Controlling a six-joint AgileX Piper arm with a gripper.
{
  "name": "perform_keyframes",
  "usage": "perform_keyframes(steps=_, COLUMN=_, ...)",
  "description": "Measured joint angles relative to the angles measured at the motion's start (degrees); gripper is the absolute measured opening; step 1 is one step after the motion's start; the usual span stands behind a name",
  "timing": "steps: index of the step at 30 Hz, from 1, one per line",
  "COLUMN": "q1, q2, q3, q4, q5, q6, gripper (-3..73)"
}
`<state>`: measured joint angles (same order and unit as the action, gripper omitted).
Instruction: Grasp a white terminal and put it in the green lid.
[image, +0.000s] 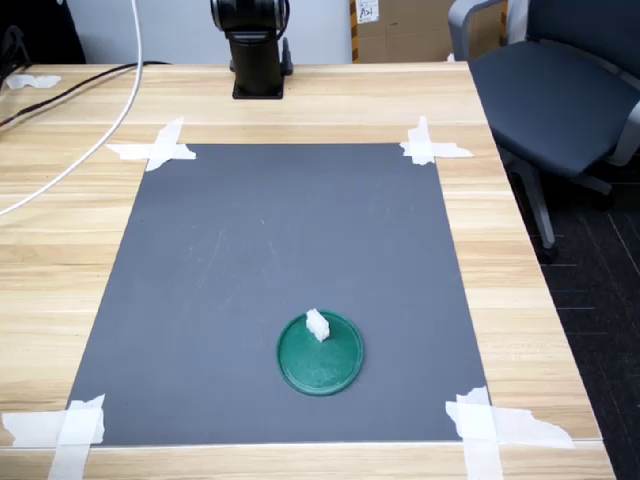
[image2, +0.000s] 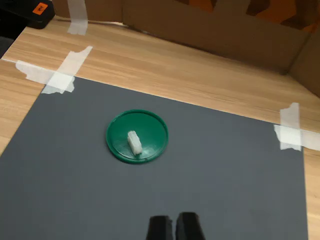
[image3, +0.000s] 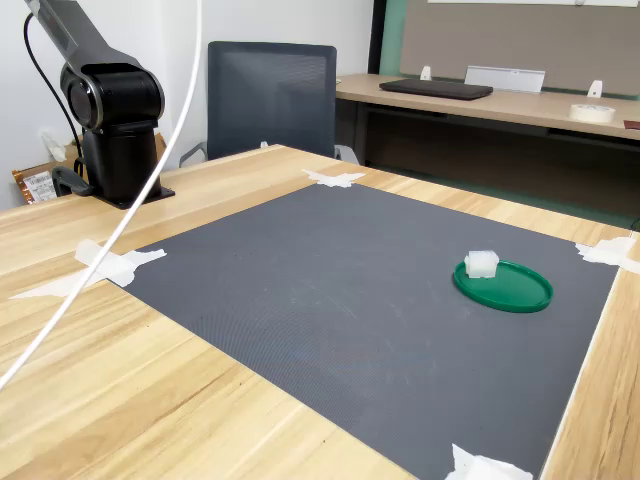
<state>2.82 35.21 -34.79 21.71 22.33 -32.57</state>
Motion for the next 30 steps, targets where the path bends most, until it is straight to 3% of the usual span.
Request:
perform_keyframes(steps=9, q1=0.0, q2=-12.3, q3=13.2, q4=-7.2, q5=-0.4, q6=0.2, gripper=-2.7)
perform_keyframes(steps=19, q1=0.0, q2=-23.6, q3=22.5, q4=-6.5, q5=0.5, q6=7.9, gripper=-2.7)
perform_keyframes(steps=30, q1=0.0, q2=-31.3, q3=28.6, q4=-6.4, q5=0.6, q6=9.0, gripper=-2.8)
